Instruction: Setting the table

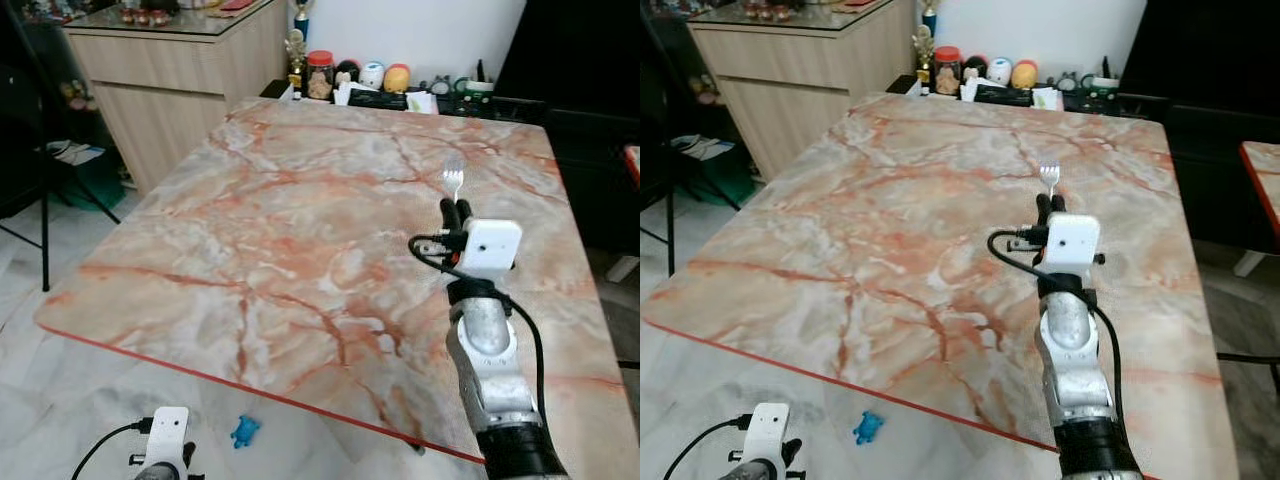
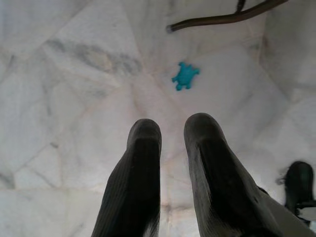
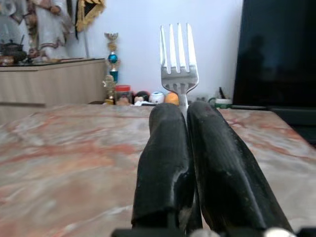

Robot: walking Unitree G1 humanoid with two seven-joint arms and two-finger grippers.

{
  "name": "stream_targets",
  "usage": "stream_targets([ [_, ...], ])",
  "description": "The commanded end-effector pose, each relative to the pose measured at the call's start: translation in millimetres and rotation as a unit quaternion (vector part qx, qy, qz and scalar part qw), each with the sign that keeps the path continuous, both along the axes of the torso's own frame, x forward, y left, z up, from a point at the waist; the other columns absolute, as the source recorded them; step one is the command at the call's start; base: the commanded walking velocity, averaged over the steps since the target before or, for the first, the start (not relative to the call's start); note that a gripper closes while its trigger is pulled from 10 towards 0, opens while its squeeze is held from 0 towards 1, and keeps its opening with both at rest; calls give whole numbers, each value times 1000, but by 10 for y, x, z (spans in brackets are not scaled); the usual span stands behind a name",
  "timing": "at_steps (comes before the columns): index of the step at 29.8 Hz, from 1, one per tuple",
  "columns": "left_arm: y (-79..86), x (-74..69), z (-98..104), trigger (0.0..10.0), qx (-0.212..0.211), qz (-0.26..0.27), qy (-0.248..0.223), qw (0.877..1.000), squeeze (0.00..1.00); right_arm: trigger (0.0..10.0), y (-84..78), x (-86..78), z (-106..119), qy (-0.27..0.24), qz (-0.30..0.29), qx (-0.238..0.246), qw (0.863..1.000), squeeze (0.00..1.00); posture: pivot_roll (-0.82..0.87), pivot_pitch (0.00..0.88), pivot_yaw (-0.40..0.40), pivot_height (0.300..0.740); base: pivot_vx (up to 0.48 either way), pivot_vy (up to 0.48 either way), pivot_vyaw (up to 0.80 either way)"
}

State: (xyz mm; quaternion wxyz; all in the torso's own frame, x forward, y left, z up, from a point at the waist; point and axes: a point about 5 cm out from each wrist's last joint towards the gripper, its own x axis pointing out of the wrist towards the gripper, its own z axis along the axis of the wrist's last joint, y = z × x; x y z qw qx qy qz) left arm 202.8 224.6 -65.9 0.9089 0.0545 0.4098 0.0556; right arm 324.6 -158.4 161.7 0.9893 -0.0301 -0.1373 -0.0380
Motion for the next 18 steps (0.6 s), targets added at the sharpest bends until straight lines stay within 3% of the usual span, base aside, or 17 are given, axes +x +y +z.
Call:
stream_targets([
  [1,29,16,17,10000,5,3,-5,1000,0,10000,33,4,48,-5,8,6,1000,0,47,0,17,740,0,-289,-775],
  [3,29,20,20,10000,5,5,-7,1000,0,10000,49,-3,51,-6,14,4,1000,0,48,0,15,740,0,-300,-775],
  [15,12,19,17,10000,-1,10,-10,1000,0,10000,94,8,90,-9,12,19,1000,0,43,0,14,740,0,-224,0],
  [18,13,20,18,10000,-2,11,-11,1000,0,10000,109,14,88,-6,16,22,1000,0,42,0,15,740,0,-247,-779],
])
